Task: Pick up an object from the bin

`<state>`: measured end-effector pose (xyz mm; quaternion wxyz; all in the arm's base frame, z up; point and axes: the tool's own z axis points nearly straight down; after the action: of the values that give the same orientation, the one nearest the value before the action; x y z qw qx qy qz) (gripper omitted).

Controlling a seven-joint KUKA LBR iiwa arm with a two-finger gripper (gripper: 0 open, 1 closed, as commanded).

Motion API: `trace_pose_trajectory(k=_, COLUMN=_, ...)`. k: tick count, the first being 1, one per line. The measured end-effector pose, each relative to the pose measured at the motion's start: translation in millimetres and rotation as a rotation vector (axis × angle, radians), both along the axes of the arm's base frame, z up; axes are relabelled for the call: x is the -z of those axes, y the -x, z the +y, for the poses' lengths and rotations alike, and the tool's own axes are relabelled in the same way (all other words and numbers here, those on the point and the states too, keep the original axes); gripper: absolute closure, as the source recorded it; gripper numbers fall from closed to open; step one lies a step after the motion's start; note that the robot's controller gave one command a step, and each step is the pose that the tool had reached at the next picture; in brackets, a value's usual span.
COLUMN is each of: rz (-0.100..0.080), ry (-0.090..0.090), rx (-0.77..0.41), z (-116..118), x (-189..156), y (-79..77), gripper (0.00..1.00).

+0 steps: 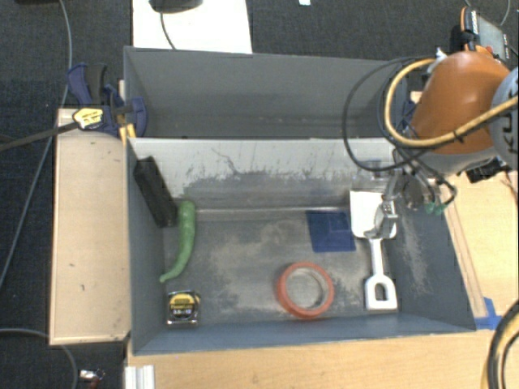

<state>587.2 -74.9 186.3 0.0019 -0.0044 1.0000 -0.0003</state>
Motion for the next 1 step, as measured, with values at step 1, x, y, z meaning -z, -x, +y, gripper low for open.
trace_pose_trajectory(k=1, rz=0.000, ry=0.000, rx=0.000, z=0.0, x=0.0, y=0.0, gripper=0.00)
